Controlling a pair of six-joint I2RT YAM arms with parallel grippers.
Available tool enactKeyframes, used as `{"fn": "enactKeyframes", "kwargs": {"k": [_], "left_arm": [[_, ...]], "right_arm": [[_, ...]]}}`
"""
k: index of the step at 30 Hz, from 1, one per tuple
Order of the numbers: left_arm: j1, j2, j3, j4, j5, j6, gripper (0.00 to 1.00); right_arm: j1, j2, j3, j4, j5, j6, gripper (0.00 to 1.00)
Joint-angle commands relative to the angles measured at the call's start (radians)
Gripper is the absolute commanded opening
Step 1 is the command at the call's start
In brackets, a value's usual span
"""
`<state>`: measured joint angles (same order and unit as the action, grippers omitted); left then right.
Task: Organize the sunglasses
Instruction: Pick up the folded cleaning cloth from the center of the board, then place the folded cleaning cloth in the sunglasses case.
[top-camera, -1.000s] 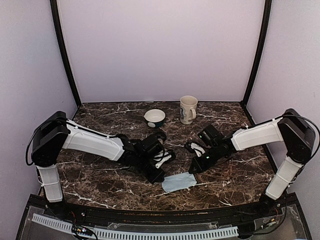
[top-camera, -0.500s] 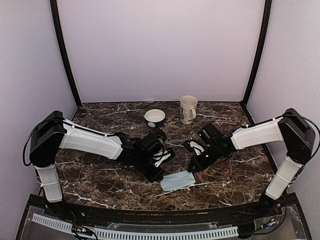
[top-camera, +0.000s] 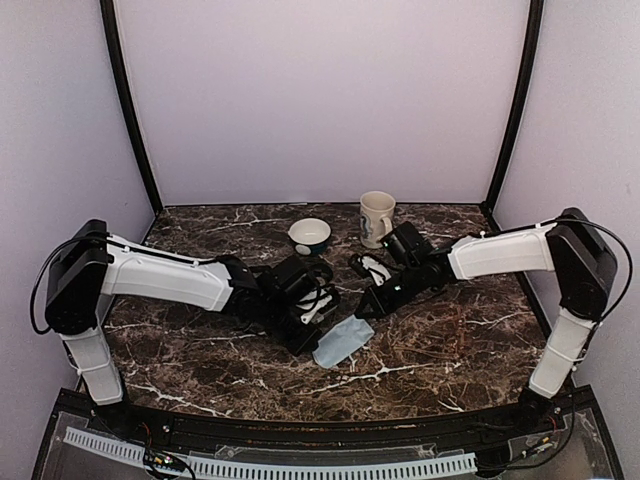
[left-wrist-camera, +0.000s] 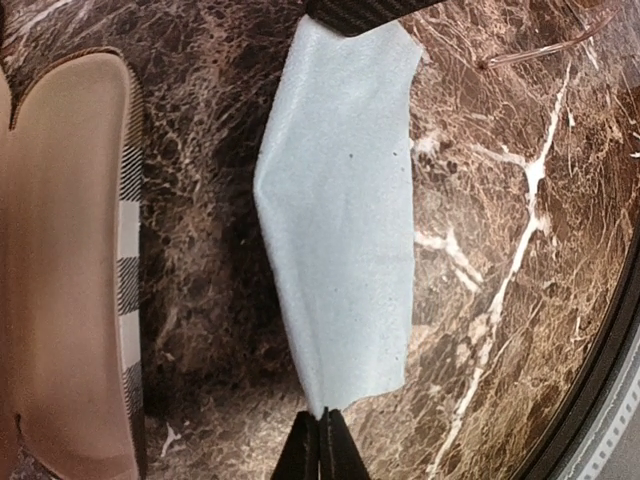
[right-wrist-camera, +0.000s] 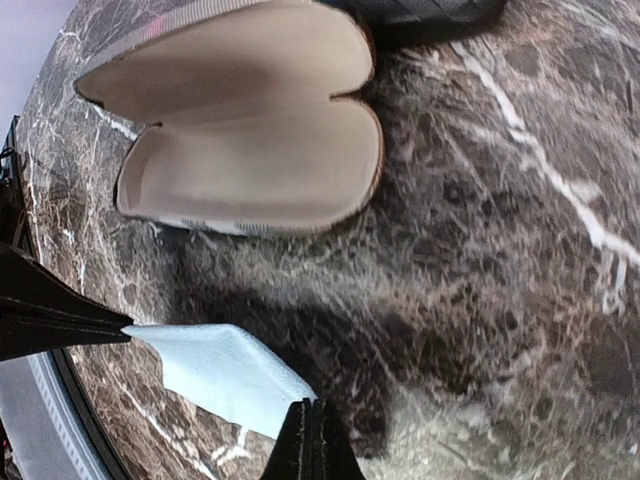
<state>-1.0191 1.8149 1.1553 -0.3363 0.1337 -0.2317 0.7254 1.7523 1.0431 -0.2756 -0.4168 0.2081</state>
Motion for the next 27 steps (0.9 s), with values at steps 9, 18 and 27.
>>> {"fn": "enactKeyframes", "kwargs": {"k": [9, 18, 27], "left_arm": [[0.064, -0.152, -0.06, -0.068, -0.043, -0.025, 0.0], [0.114, -0.175, -0.089, -0.066, -0.085, -0.055, 0.0], [0.159, -0.19, -0.104, -0.064, -0.094, -0.067, 0.0]], "right_arm": [[-0.006, 0.125, 0.218, -0.047, -0.04, -0.064, 0.0], [-0.006, 0.205, 0.338, -0.043, -0.067, -0.056, 0.0], [-0.006, 0.252, 0.396, -0.044, -0.06, -0.042, 0.0]]}}
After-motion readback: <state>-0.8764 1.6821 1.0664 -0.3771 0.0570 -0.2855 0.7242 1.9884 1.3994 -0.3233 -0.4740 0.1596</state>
